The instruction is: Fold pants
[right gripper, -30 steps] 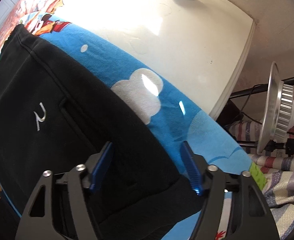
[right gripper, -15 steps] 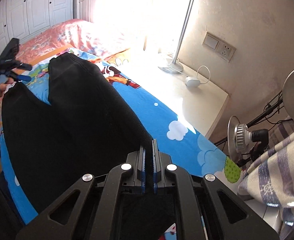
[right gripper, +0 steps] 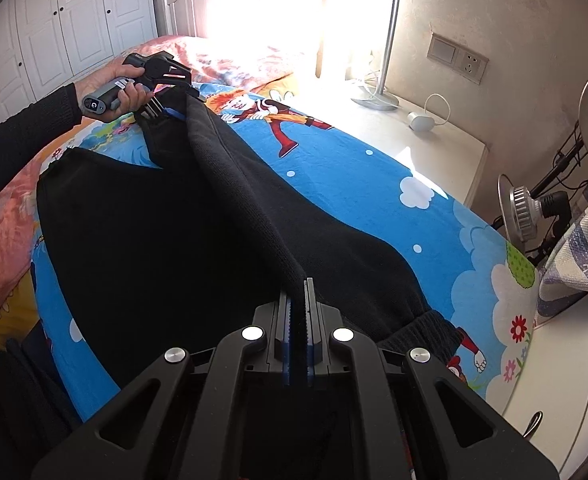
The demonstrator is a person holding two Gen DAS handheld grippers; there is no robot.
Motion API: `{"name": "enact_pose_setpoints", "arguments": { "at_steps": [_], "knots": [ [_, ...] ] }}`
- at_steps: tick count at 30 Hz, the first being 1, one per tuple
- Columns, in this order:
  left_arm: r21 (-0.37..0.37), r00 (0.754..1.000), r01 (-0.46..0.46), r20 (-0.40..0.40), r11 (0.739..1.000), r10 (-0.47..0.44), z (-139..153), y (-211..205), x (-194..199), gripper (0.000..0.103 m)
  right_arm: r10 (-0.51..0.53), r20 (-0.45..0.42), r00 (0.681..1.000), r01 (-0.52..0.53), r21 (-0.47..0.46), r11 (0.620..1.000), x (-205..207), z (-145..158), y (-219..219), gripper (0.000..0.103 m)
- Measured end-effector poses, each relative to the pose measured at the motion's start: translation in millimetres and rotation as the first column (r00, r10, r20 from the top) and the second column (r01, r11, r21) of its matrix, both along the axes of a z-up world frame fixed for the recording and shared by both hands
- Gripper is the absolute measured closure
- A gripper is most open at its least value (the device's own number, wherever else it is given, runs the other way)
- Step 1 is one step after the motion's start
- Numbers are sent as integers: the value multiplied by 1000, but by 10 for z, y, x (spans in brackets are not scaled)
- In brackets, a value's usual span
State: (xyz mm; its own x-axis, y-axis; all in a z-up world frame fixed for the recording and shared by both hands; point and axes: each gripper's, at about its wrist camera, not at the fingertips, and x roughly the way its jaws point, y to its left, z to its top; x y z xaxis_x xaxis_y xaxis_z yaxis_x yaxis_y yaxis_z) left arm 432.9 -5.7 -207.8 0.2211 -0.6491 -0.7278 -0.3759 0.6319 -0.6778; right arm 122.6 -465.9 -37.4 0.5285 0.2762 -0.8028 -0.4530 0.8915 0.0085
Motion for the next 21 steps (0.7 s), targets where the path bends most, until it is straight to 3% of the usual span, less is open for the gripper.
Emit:
{"name": "enact_pose_setpoints", "arguments": {
  "at_steps": [1, 2, 5, 9, 13, 17, 20, 21],
  "knots": [
    [12, 1000, 9, 8, 1000, -9, -8, -8, 19, 72, 0, 1, 1000, 0, -2, 1000, -17, -2, -3, 97],
    [6, 999, 20, 33, 1000, -20, 34, -11, 8, 91, -1, 2, 1000, 1, -6, 1000, -39, -3, -14, 97],
    [-13, 988, 2, 154, 1000, 0, 387, 112, -333, 94, -24, 17, 1000, 24, -14, 1000, -173, 26, -111, 97],
    [-75, 944, -9, 328, 997, 34, 816, 420, -1459, 94, -85, 13, 996, 85, 15, 996, -486, -21, -333, 97],
    [-119, 939, -23, 338, 993, 62, 571, 576, -2664, 95, -141, -70, 988, 145, 57, 988, -791, -353, -407, 96],
    [-96, 956, -32, 289, 995, 58, 77, 503, -3197, 95, -220, -190, 957, 242, 102, 965, -1000, -759, -470, 91],
    [-60, 955, -31, 294, 998, 47, -29, 480, -3243, 96, -285, -184, 941, 316, 173, 933, -1205, -767, -540, 75],
    [-50, 953, -29, 299, 998, 43, -25, 470, -3232, 96, -308, -183, 934, 344, 214, 914, -1275, -733, -587, 59]
  ]
}}
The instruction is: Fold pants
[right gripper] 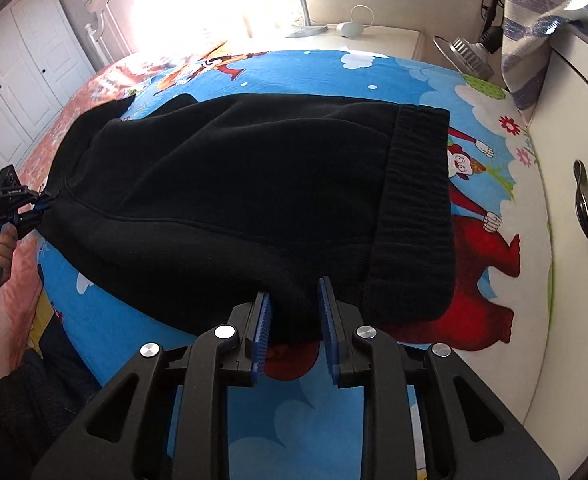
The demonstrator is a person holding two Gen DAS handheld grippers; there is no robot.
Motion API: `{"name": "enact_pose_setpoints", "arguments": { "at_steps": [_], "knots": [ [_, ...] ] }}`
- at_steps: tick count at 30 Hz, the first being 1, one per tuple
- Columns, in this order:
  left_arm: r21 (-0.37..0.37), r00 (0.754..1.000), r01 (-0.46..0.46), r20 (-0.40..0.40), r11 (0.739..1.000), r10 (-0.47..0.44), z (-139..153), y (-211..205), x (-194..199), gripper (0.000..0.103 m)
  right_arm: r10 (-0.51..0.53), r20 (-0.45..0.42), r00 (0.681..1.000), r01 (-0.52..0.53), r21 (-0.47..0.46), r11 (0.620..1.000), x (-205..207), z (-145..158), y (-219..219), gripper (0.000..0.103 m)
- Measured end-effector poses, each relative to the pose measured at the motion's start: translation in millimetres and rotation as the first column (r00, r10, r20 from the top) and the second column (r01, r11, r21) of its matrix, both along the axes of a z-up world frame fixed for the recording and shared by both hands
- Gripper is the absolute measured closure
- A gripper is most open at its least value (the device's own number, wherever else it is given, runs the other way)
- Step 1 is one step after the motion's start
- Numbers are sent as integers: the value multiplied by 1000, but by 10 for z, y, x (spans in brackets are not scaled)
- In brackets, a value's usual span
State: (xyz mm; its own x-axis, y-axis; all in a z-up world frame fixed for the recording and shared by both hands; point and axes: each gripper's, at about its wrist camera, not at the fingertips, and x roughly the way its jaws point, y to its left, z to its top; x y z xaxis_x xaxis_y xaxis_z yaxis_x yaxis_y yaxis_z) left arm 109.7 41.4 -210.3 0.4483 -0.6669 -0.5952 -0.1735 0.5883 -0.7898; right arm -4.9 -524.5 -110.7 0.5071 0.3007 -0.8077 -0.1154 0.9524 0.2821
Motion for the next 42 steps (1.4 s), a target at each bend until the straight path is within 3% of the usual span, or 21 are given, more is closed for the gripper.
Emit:
{"name": "enact_pose_setpoints", "arguments": {
  "at_steps": [1, 2, 5, 7, 9, 13, 17, 19, 21, 24, 25, 26, 27, 32, 35, 37, 39, 42],
  "knots": [
    [-4, 1000, 2, 0, 1000, -2, 8, 3, -34, 96, -43, 23, 999, 42, 37, 998, -74, 40, -59, 43],
    [-6, 1000, 6, 5, 1000, -6, 18, -6, -42, 96, -93, 53, 994, 89, 60, 994, -152, 85, -113, 11],
    [1, 1000, 9, 2, 1000, -9, 20, -41, -46, 96, -226, 32, 974, 215, 201, 956, -278, 76, -361, 7],
    [1, 1000, 6, -5, 1000, -6, -7, -43, -88, 96, -285, -18, 958, 276, 312, 909, -265, -18, -495, 12],
    [-2, 1000, -1, -18, 1000, 1, -46, -81, -78, 93, -321, -68, 945, 324, 336, 884, -187, -106, -541, 29],
    [-2, 1000, -7, -25, 1000, 7, -48, -73, -58, 80, -380, -121, 917, 395, 403, 825, -12, -202, -606, 31],
    [16, 999, -7, -32, 1000, 7, -24, -155, 20, 68, -429, -163, 889, 456, 409, 790, 80, -282, -680, 33],
    [22, 999, -7, -35, 1000, 8, -20, -153, 26, 67, -447, -166, 879, 475, 389, 789, 85, -302, -688, 38],
    [38, 999, -5, -44, 999, 6, -31, -121, 61, 67, -467, -163, 869, 494, 354, 794, 93, -311, -703, 57],
    [56, 999, 11, -54, 998, -8, -68, -191, 138, 69, -481, -166, 861, 507, 349, 788, 90, -341, -742, 74],
    [67, 998, 26, -54, 997, -22, -88, -222, 179, 70, -481, -160, 862, 506, 338, 794, 96, -333, -731, 75],
    [83, 998, 36, -57, 996, -31, -110, -245, 220, 87, -481, -154, 863, 504, 326, 800, 98, -312, -714, 78],
    [100, 997, 44, -66, 994, -37, -125, -258, 247, 92, -483, -147, 863, 504, 314, 805, 93, -284, -697, 80],
    [87, 999, 35, 4, 996, -35, 267, -217, 0, 93, -482, -77, 873, 481, 304, 822, -39, 23, -648, 86],
    [104, 999, 27, 39, 994, -31, 458, -199, -230, 93, -495, -82, 865, 495, 298, 816, -84, 2, -681, 86],
    [100, 999, 32, 33, 994, -36, 399, -202, -308, 93, -490, -116, 864, 502, 291, 815, -61, -138, -707, 87],
    [92, 999, 35, -23, 995, -33, 182, -199, -281, 93, -483, -143, 864, 504, 257, 825, -8, -300, -694, 87],
    [106, 997, 41, -67, 994, -34, -11, -252, -291, 93, -483, -129, 866, 499, 253, 829, -58, -263, -686, 87]
  ]
}}
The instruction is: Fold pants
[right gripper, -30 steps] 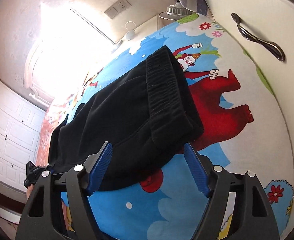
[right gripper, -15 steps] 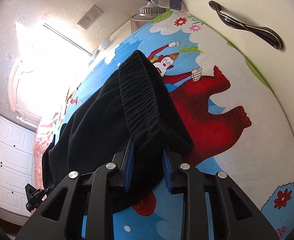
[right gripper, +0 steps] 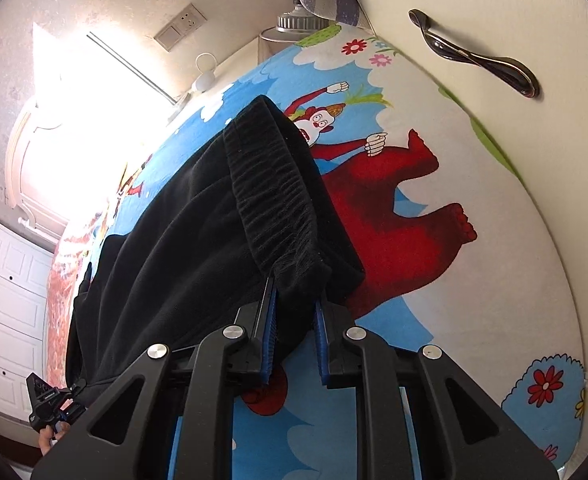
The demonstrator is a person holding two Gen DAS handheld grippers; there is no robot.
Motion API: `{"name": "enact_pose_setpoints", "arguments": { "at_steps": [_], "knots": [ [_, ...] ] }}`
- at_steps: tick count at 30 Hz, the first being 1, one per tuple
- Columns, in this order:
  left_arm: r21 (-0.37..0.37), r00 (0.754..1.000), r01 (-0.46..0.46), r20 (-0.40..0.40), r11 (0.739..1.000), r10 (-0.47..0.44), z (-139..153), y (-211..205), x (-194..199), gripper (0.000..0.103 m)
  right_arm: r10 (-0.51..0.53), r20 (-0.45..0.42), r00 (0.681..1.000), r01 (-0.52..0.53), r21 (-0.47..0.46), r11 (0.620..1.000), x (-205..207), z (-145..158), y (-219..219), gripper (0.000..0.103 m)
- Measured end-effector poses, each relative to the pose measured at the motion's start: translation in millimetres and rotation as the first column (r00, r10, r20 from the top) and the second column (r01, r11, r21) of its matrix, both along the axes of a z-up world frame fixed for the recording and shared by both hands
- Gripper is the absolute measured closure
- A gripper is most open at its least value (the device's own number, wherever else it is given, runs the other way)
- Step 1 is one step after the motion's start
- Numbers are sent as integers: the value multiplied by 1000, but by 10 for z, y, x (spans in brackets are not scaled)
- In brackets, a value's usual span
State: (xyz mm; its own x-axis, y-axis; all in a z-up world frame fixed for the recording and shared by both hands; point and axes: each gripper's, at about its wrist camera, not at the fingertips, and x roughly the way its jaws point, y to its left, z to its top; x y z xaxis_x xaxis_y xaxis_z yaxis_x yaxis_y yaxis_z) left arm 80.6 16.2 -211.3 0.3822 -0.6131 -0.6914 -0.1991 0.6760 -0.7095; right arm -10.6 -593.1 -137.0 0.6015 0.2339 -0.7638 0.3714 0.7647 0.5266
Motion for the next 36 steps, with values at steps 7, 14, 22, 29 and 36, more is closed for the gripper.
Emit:
{"name": "enact_pose_setpoints", "arguments": {
  "at_steps": [7, 14, 22, 29, 36],
  "knots": [
    [39, 999, 11, 50, 999, -13, 130, -58, -124, 93, 13, -25, 1000, -16, -102, 995, 47, 4, 119, 86],
    [53, 1000, 17, -2, 998, -17, -67, 25, -196, 86, -22, -73, 997, -1, -296, 955, -59, 218, 196, 42],
    [450, 995, -7, 88, 893, -36, 376, 34, -262, 54, 81, 58, 995, -48, -439, 897, -23, 708, 917, 16],
    [752, 962, 15, 168, 659, -214, 689, -549, 224, 38, 423, 18, 906, -363, -482, 797, 477, 332, 2509, 17],
    [797, 974, -45, 169, 602, -151, 831, -486, 1237, 39, 493, -66, 867, -439, -568, 696, 332, -75, 3090, 17]
  ]
}}
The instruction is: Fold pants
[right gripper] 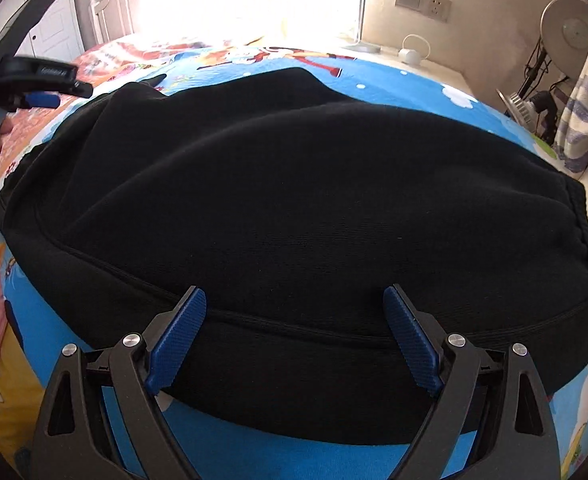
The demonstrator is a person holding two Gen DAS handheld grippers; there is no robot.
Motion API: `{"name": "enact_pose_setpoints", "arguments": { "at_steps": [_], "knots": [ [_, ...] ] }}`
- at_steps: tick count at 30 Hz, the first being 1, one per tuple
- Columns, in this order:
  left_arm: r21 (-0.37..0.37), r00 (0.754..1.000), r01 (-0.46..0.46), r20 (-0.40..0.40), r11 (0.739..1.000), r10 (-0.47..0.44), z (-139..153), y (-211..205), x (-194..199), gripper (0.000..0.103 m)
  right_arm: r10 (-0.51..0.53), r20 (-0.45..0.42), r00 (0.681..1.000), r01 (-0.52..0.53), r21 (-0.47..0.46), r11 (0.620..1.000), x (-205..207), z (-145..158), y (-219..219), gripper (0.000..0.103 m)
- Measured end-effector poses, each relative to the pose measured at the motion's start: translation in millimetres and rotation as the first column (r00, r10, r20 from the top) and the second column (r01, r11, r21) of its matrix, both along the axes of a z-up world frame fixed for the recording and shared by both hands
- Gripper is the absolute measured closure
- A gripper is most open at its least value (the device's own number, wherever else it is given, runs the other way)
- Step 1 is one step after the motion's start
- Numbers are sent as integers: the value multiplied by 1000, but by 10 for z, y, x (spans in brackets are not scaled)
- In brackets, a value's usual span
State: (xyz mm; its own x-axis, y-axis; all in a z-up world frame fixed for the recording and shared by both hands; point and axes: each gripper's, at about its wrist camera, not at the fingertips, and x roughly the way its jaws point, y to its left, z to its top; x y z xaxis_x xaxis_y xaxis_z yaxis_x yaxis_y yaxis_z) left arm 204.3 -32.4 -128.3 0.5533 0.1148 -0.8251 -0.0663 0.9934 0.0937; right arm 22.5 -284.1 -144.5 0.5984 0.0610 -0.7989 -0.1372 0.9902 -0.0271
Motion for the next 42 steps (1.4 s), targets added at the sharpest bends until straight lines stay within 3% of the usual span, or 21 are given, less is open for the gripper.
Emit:
{"name": "enact_pose_setpoints", "arguments": {
  "at_steps": [3, 6, 8, 10, 13, 15, 17, 19, 21, 24, 25, 26, 27, 30, 33, 36, 39, 40, 41, 42],
  "knots": [
    [50, 999, -10, -33, 999, 11, -31, -71, 502, 39, -1, -14, 1000, 1, 2, 1000, 2, 17, -5, 17],
    [181, 988, 15, -153, 983, 13, -335, -292, 992, 39, 10, -6, 1000, -10, -6, 1000, -7, 16, 0, 17],
    [298, 976, 8, -208, 955, 57, -554, -363, 1159, 40, 14, -7, 1000, -14, -7, 1000, -23, 16, 9, 17],
    [343, 965, 33, -257, 939, 60, -712, -396, 1248, 48, 19, -3, 1000, -19, -5, 1000, -20, 14, 7, 17],
    [377, 964, 51, -262, 925, 53, -767, -314, 1218, 86, 16, -3, 1000, -16, -8, 1000, 14, 11, 9, 16],
    [274, 977, 12, -210, 962, 48, -546, -81, 1129, 94, 19, -3, 1000, -19, -11, 1000, 4, 10, 9, 17],
    [109, 992, -74, -89, 991, 84, -98, 342, 865, 95, 22, -6, 1000, -22, -4, 1000, 5, 11, -2, 17],
    [-126, 988, -147, 20, 981, 150, 327, 929, 432, 95, 21, -10, 1000, -21, 5, 1000, 22, 12, -17, 16],
    [-346, 962, -223, 76, 912, 264, 543, 1598, -94, 95, 17, -16, 1000, -17, 6, 1000, 41, 14, -18, 16],
    [-614, 893, -321, 57, 721, 446, 343, 2501, -899, 95, 16, -26, 1000, -16, 8, 1000, 67, 17, -21, 16],
    [-664, 867, -355, 30, 658, 498, 165, 2726, -1130, 95, 16, -27, 1000, -16, 10, 1000, 72, 16, -24, 16],
    [-685, 848, -382, 7, 621, 529, -24, 2890, -1294, 94, 16, -27, 1000, -16, 10, 1000, 72, 14, -25, 16],
    [-690, 842, -410, -36, 596, 538, -243, 3016, -1394, 92, 17, -28, 999, -16, 7, 1000, 76, 13, -22, 16],
    [-779, 841, -419, -139, 466, 523, -773, 3245, -1607, 84, 17, -32, 999, -17, 1, 1000, 86, 14, -10, 16],
    [-801, 842, -389, -108, 455, 529, -853, 3312, -1716, 74, 12, -34, 999, -12, 0, 1000, 100, 13, -5, 16],
    [-855, 846, -343, -101, 389, 524, -847, 3389, -1695, 67, 7, -35, 999, -7, -3, 1000, 107, 15, 1, 16],
    [-859, 840, -370, -147, 353, 523, -925, 3462, -1607, 67, 8, -34, 999, -8, -2, 1000, 104, 6, 10, 16],
    [-857, 844, -376, -159, 353, 513, -945, 3479, -1555, 69, 8, -32, 999, -9, -3, 1000, 100, 6, 11, 16],
    [-842, 847, -387, -163, 377, 505, -935, 3482, -1502, 86, 10, -32, 999, -10, -4, 1000, 97, 5, 12, 16],
    [-824, 852, -385, -146, 415, 502, -867, 3481, -1483, 88, 11, -32, 999, -11, -4, 1000, 94, 4, 10, 16]
  ]
}}
